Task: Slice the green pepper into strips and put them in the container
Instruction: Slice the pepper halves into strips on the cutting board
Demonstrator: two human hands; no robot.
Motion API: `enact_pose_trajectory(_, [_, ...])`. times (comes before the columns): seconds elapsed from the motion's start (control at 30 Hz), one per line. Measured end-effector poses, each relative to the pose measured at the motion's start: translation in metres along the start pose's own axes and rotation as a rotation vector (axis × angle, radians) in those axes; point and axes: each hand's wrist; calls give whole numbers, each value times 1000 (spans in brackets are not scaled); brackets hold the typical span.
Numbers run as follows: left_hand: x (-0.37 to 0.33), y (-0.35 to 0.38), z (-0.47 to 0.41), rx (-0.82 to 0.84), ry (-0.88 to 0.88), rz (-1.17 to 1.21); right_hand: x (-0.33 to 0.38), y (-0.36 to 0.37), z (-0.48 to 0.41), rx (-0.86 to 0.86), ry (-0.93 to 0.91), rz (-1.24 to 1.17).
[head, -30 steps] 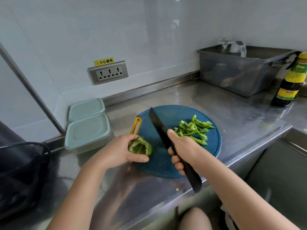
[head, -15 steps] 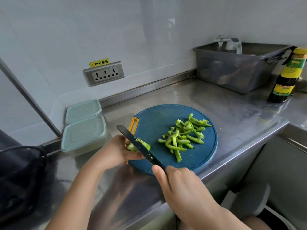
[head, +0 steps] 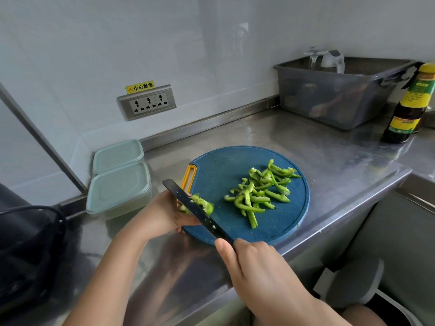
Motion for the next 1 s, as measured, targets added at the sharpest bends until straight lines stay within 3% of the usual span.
enact_pose_trajectory(0.73, [13,-3,-14,23,-63,-69,5,-10,-31,31,108,-197])
enact_pose_trajectory(1.0, [20,-4,-19,-6,-57,-123,1,-25,-57,171,109,-283])
Point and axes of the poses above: each hand's wrist, its own z-axis away from the middle knuckle, its own y-axis out of the palm, x = y × z, and after that the axes turned 11 degrees about -y, right-handed
